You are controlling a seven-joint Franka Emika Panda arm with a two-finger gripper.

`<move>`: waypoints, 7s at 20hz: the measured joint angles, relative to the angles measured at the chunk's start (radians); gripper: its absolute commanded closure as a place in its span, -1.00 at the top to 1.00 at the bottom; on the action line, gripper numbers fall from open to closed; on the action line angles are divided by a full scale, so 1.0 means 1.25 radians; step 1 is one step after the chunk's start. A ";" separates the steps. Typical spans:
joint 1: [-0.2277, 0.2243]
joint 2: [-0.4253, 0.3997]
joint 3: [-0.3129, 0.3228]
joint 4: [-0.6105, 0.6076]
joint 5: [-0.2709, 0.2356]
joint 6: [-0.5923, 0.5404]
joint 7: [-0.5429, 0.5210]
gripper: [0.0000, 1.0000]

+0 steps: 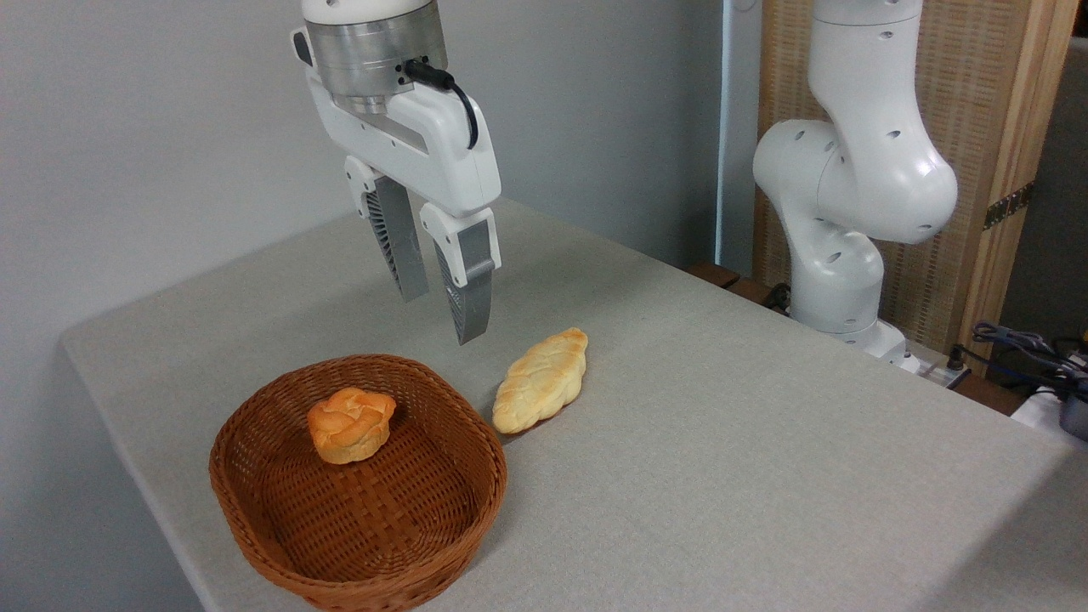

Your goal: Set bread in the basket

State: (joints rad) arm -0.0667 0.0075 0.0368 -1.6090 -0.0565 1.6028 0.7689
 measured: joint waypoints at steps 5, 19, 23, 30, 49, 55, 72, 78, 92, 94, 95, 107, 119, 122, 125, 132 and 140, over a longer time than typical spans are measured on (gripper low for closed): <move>0.001 0.000 0.001 0.000 -0.001 0.000 -0.005 1.00; 0.003 0.000 0.001 -0.002 -0.002 0.000 -0.006 1.00; 0.003 0.000 0.001 -0.008 -0.002 0.000 -0.006 1.00; 0.003 -0.086 0.002 -0.138 -0.031 0.062 -0.006 1.00; -0.004 -0.320 -0.044 -0.614 -0.147 0.337 -0.152 1.00; -0.004 -0.323 -0.056 -0.645 -0.147 0.354 -0.152 1.00; -0.004 -0.288 -0.090 -0.695 -0.107 0.439 -0.152 1.00; -0.003 -0.285 -0.090 -0.695 -0.107 0.439 -0.152 1.00; -0.003 -0.257 -0.099 -0.696 -0.105 0.439 -0.151 0.11; -0.003 -0.257 -0.099 -0.696 -0.105 0.439 -0.151 0.07; -0.003 -0.257 -0.099 -0.696 -0.105 0.439 -0.151 0.05; -0.004 -0.258 -0.108 -0.696 -0.048 0.428 -0.135 -0.16; 0.012 -0.266 -0.071 -0.581 -0.040 0.249 -0.004 -0.20; 0.018 -0.268 -0.031 -0.502 -0.039 0.207 0.030 -0.19; 0.020 -0.260 -0.007 -0.423 -0.039 0.202 0.040 -0.11; 0.020 -0.093 -0.005 -0.179 -0.039 0.202 0.038 -0.02; 0.013 0.067 -0.019 -0.037 -0.033 0.206 0.038 0.89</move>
State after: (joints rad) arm -0.0509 0.0907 0.0135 -1.6550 -0.0977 1.8607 0.8166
